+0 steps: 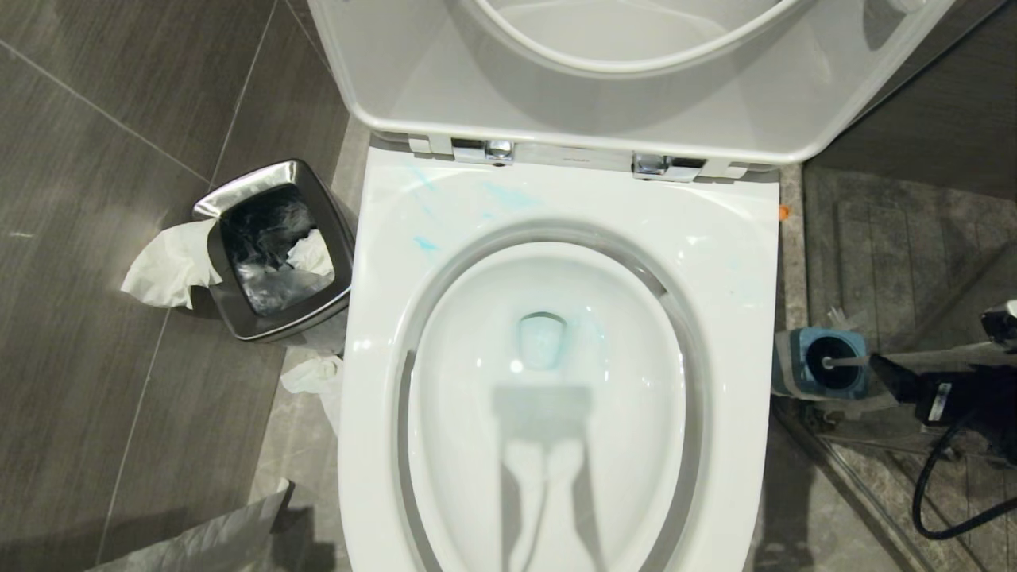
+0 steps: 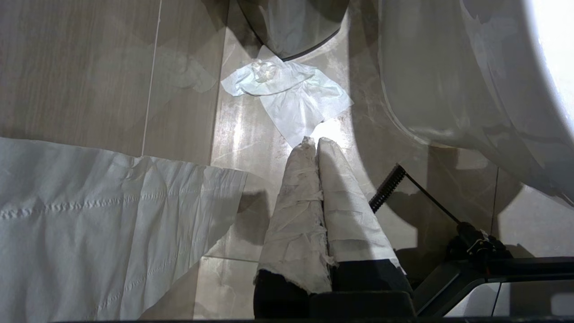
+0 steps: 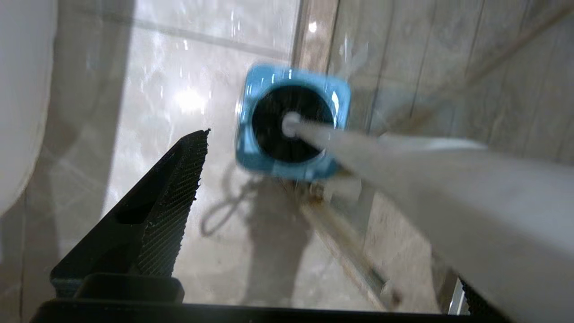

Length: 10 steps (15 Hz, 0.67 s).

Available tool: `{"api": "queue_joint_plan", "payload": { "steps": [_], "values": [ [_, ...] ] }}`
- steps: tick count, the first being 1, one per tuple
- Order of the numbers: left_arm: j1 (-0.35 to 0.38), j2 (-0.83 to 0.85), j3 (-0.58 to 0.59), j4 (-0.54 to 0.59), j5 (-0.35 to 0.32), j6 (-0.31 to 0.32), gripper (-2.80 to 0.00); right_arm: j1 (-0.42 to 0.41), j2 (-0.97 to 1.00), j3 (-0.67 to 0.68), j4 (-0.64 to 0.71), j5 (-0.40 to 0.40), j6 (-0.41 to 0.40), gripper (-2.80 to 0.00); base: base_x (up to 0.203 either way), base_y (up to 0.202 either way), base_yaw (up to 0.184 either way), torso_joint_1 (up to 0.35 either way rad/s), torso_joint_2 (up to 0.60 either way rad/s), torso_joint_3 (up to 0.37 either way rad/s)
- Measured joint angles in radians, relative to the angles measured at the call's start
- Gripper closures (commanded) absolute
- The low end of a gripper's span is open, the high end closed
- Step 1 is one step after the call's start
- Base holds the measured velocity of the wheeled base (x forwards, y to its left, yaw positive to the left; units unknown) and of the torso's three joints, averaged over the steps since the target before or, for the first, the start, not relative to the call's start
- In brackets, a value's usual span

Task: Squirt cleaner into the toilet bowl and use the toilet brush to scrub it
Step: Scrub the toilet bowl

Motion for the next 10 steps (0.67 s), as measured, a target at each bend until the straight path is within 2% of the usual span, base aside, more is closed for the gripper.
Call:
{"api": "queue_joint_plan", "payload": {
  "steps": [2, 5, 10],
  "values": [
    [0.000, 0.000, 0.000, 0.000, 0.000, 0.000, 0.00, -0.025, 0.010, -0.013, -0.008, 0.055, -0.001, -2.80, 0.000, 0.000, 0.000, 0.000, 0.00, 0.000],
    [0.001, 0.000, 0.000, 0.000, 0.000, 0.000, 0.00, -0.053, 0.030, -0.011, -0.096, 0.132, -0.001, -2.80, 0.000, 0.000, 0.000, 0.000, 0.00, 0.000],
    [0.001, 0.000, 0.000, 0.000, 0.000, 0.000, 0.00, -0.058, 0.040, 0.021, -0.196, 0.165, 0.002, -2.80, 0.000, 0.000, 0.000, 0.000, 0.00, 0.000]
  ]
}}
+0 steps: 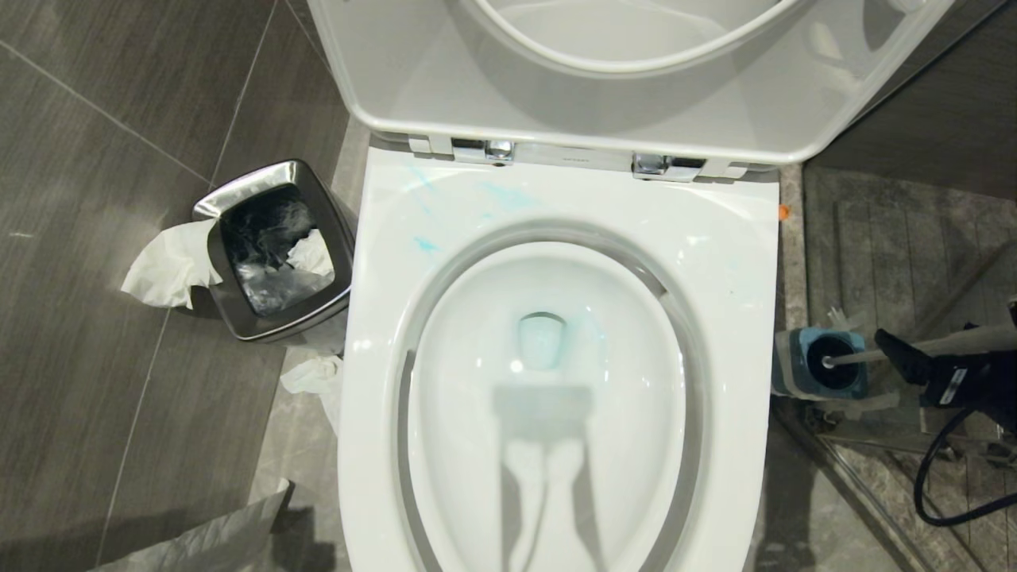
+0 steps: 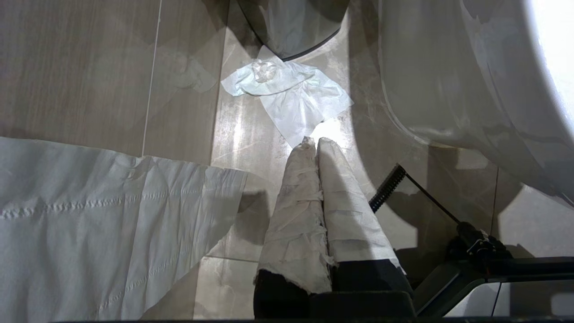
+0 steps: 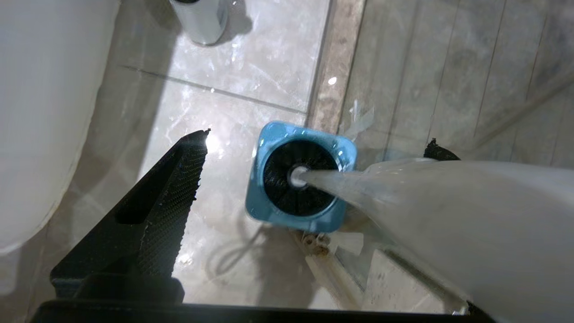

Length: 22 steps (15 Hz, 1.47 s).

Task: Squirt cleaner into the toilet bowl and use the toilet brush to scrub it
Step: Scrub the toilet bowl

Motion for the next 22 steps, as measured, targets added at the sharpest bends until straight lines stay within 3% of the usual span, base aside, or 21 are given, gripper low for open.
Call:
{"api": "queue_joint_plan", "payload": {
  "steps": [7, 15, 17, 20, 22],
  "values": [
    [0.000, 0.000, 0.000, 0.000, 0.000, 0.000, 0.00, 0.000, -0.056, 0.095, -0.029, 0.022, 0.039, -2.80, 0.000, 0.000, 0.000, 0.000, 0.00, 0.000],
    [-0.001, 0.000, 0.000, -0.001, 0.000, 0.000, 0.00, -0.020, -0.077, 0.104, -0.026, 0.019, 0.053, -2.80, 0.000, 0.000, 0.000, 0.000, 0.00, 0.000],
    [0.000, 0.000, 0.000, 0.000, 0.000, 0.000, 0.00, -0.053, -0.077, 0.122, -0.031, 0.058, 0.051, -2.80, 0.000, 0.000, 0.000, 0.000, 0.00, 0.000],
    [0.000, 0.000, 0.000, 0.000, 0.000, 0.000, 0.00, -0.124, -0.070, 0.172, -0.053, 0.183, 0.022, -2.80, 0.000, 0.000, 0.000, 0.000, 0.00, 0.000],
    [-0.001, 0.000, 0.000, 0.000, 0.000, 0.000, 0.00, -0.140, -0.049, 0.184, -0.082, 0.207, 0.016, -2.80, 0.000, 0.000, 0.000, 0.000, 0.00, 0.000]
  ]
}}
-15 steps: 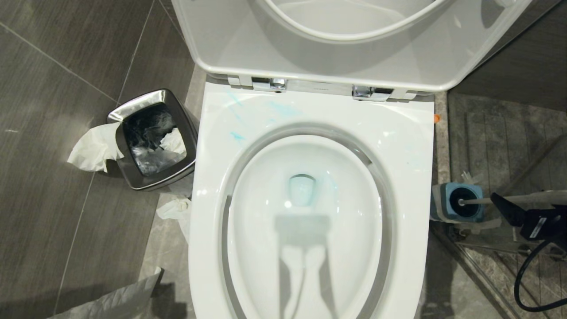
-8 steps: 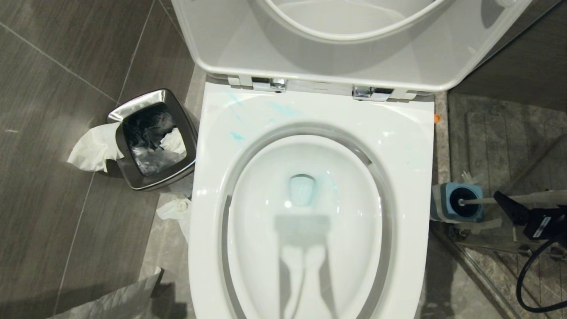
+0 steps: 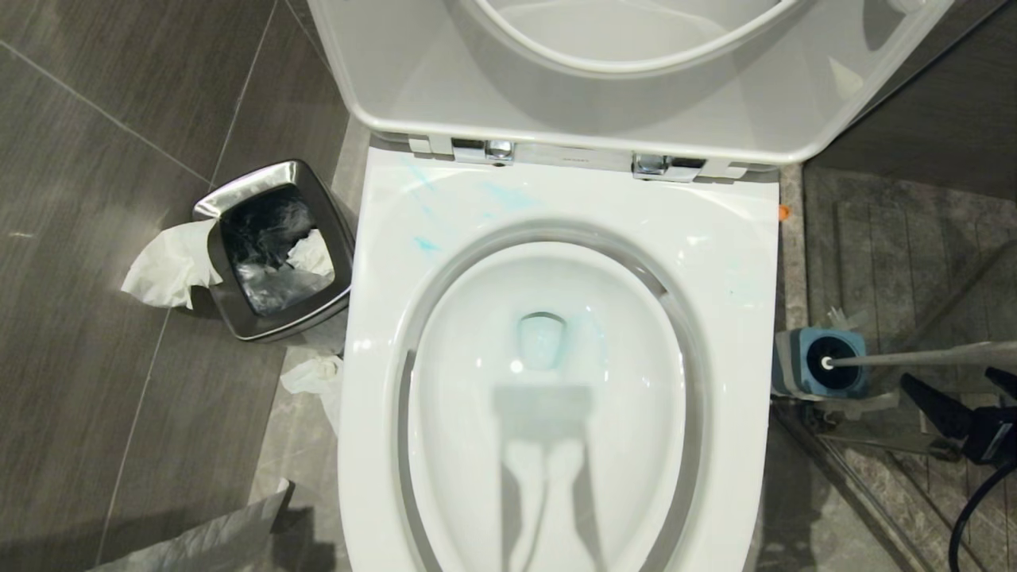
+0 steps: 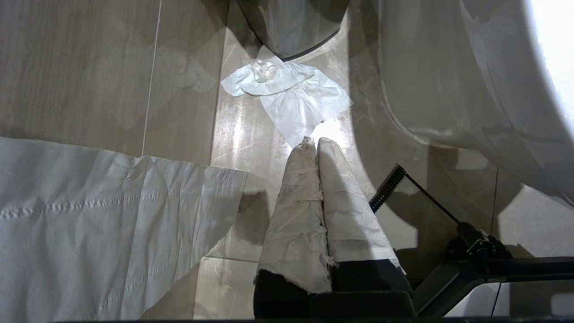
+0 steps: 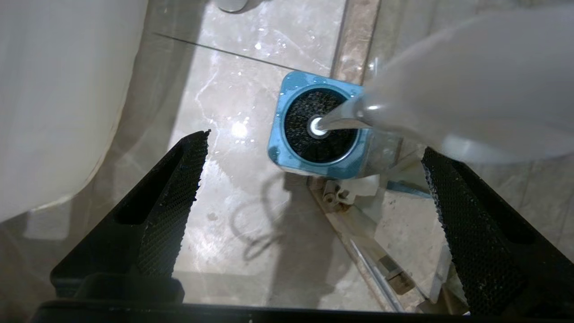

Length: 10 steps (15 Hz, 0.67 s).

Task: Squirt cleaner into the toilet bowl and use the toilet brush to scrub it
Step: Scrub the toilet bowl

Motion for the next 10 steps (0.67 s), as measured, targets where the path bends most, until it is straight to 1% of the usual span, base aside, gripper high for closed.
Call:
{"api": "queue_joint_plan", "payload": {
  "steps": [3, 7, 10],
  "values": [
    [0.001, 0.000, 0.000, 0.000, -0.001, 0.000, 0.00, -0.005, 0.047, 0.011, -0.061, 0.010, -0.019, -2.80, 0.000, 0.000, 0.000, 0.000, 0.00, 0.000],
    [0.000, 0.000, 0.000, 0.000, 0.000, -0.001, 0.00, -0.005, 0.111, -0.010, -0.068, 0.013, -0.051, -2.80, 0.000, 0.000, 0.000, 0.000, 0.00, 0.000],
    [0.001, 0.000, 0.000, 0.000, -0.001, 0.000, 0.00, -0.004, 0.144, -0.064, -0.072, 0.014, -0.064, -2.80, 0.000, 0.000, 0.000, 0.000, 0.00, 0.000]
  ]
}}
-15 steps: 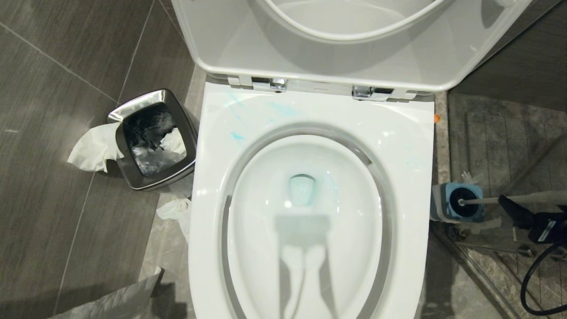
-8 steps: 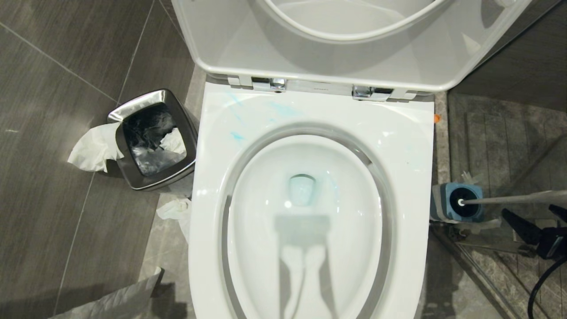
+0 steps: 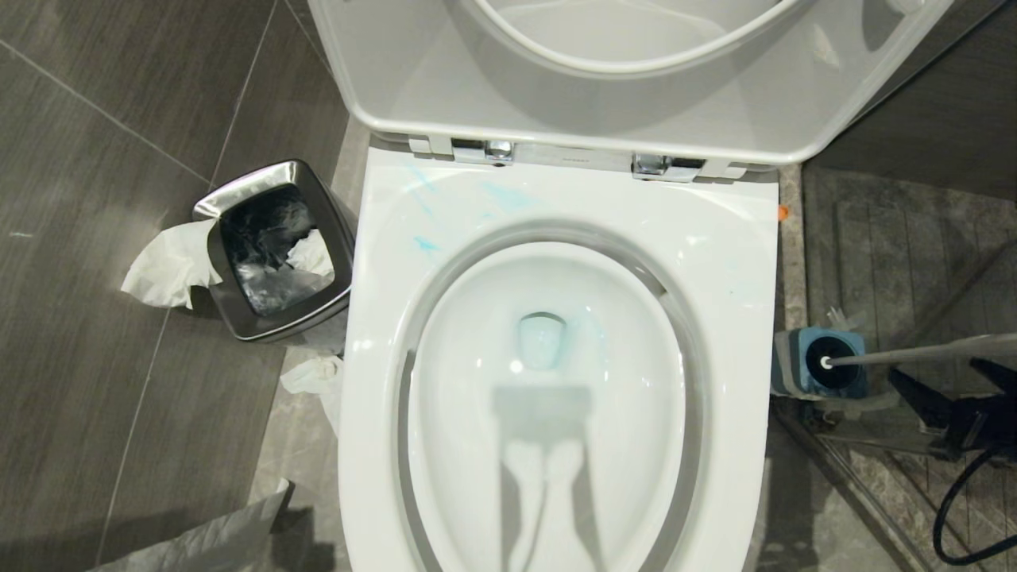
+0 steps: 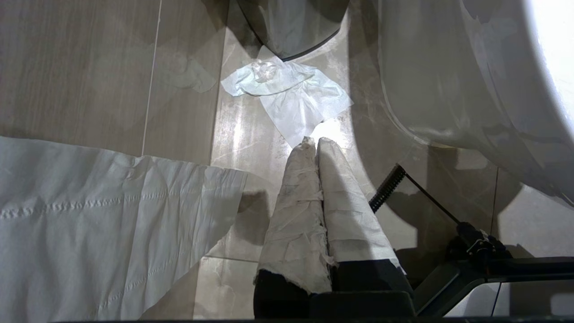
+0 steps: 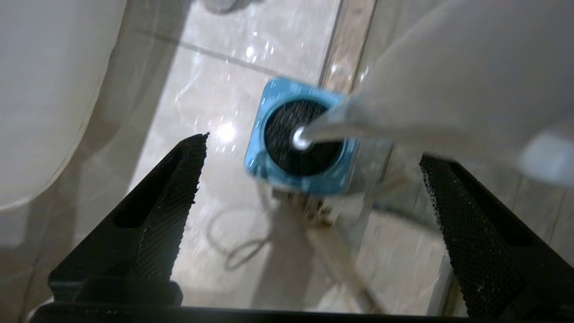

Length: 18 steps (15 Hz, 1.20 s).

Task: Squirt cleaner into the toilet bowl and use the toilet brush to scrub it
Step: Scrub the toilet bowl

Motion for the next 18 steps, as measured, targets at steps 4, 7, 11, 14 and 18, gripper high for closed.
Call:
{"api": "queue_joint_plan", "payload": {
  "steps": [4, 7, 11, 14, 18],
  "values": [
    [-0.001, 0.000, 0.000, 0.000, 0.000, 0.000, 0.00, 0.007, 0.025, -0.060, 0.007, 0.047, -0.026, -2.80, 0.000, 0.000, 0.000, 0.000, 0.00, 0.000],
    [0.000, 0.000, 0.000, 0.000, 0.001, -0.001, 0.00, 0.008, 0.027, -0.060, 0.007, 0.090, -0.025, -2.80, 0.000, 0.000, 0.000, 0.000, 0.00, 0.000],
    [0.000, 0.000, 0.000, 0.000, 0.001, 0.000, 0.00, 0.010, 0.018, -0.060, 0.006, 0.091, -0.023, -2.80, 0.000, 0.000, 0.000, 0.000, 0.00, 0.000],
    [0.000, 0.000, 0.000, 0.000, 0.001, 0.000, 0.00, 0.010, 0.006, -0.063, 0.005, 0.090, -0.021, 0.00, 0.000, 0.000, 0.000, 0.000, 0.00, 0.000],
    [0.000, 0.000, 0.000, 0.000, 0.001, 0.000, 0.00, 0.010, -0.021, -0.041, 0.005, 0.089, -0.020, 0.00, 0.000, 0.000, 0.000, 0.000, 0.00, 0.000]
  ]
}}
